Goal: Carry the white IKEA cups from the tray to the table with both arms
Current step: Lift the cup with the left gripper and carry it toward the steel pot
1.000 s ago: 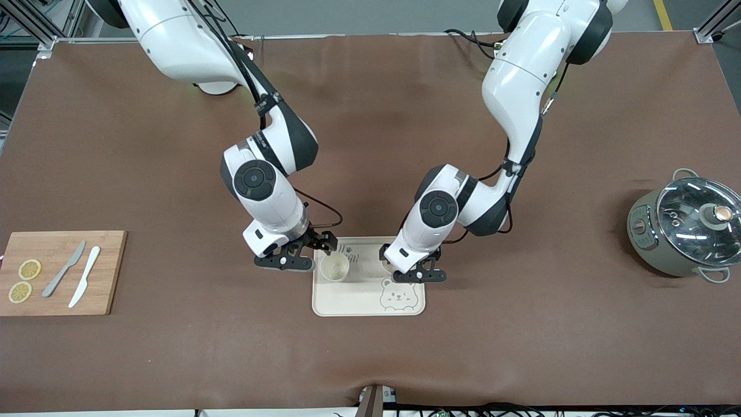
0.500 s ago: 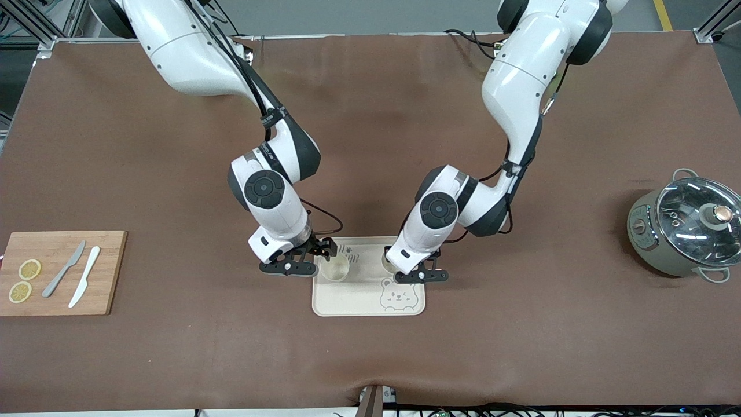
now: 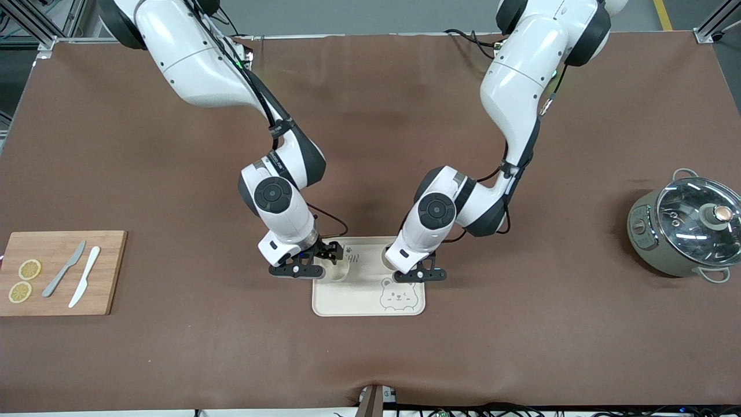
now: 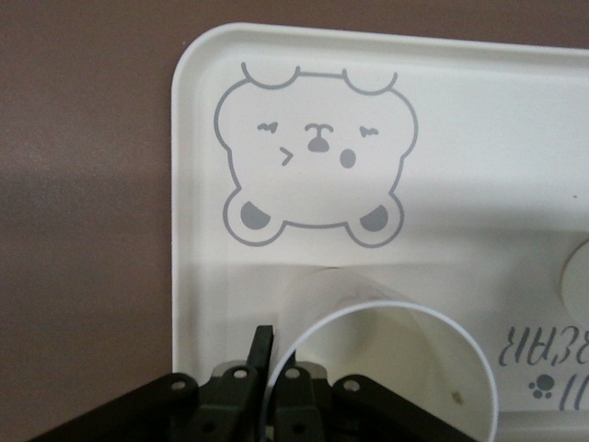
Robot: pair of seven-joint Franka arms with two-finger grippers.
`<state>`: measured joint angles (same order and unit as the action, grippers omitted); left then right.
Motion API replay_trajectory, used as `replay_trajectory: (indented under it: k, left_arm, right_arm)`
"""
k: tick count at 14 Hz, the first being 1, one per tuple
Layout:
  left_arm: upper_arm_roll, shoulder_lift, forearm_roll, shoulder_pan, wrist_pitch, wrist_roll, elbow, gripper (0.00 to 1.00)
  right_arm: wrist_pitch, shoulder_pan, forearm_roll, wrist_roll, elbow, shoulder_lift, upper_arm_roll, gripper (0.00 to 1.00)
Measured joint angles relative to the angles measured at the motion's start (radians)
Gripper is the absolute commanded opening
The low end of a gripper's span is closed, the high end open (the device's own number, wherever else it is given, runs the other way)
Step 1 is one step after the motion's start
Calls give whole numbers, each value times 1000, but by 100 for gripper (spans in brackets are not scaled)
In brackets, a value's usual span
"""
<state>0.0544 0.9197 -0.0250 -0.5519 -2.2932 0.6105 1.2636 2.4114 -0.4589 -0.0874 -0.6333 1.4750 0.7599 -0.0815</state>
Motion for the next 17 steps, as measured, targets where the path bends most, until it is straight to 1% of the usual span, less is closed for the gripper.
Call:
replay_trajectory:
  k: [2, 3, 4, 6, 7, 8, 9, 10, 11, 14, 16, 17]
  left_arm:
    - [-2, -1, 0, 0, 3, 19, -3, 0]
    - [-9, -6, 11, 0, 26, 31, -8, 0]
    - [-21, -18, 47, 0, 83, 39, -12, 0]
    - [-32, -64, 145, 4, 245, 46, -14, 0]
    - [-34, -95, 170, 8, 295, 46, -5, 0]
    - [-35, -137, 179, 15, 312, 38, 22, 0]
    - [-33, -191, 179, 31, 311, 11, 68, 0]
    - [-27, -260, 179, 59, 297, -32, 135, 0]
    - [-9, -339, 179, 107, 262, -82, 223, 0]
    - [106, -565, 177, 335, 117, -251, 534, 0]
    - [177, -667, 174, 477, 87, -374, 687, 0]
    - [201, -710, 149, 537, 81, -443, 746, 0]
  right_arm:
    - [23, -4, 0, 0, 0, 15, 0, 100]
    - [32, -7, 0, 0, 0, 20, 0, 100]
    - [37, -10, 0, 0, 0, 24, 0, 100]
    - [45, -12, 0, -1, 0, 31, 0, 100]
    - [47, -12, 0, -1, 0, 34, 0, 100]
    - [47, -12, 0, -1, 0, 36, 0, 100]
    - [50, -12, 0, -1, 0, 36, 0, 100]
    - [55, -12, 0, -1, 0, 37, 0, 100]
    - [60, -12, 0, -1, 0, 38, 0, 100]
    - [65, -12, 0, -1, -1, 41, 1, 100]
    - [66, -12, 0, -1, -1, 42, 1, 100]
    - [66, -12, -1, -1, -1, 42, 1, 99]
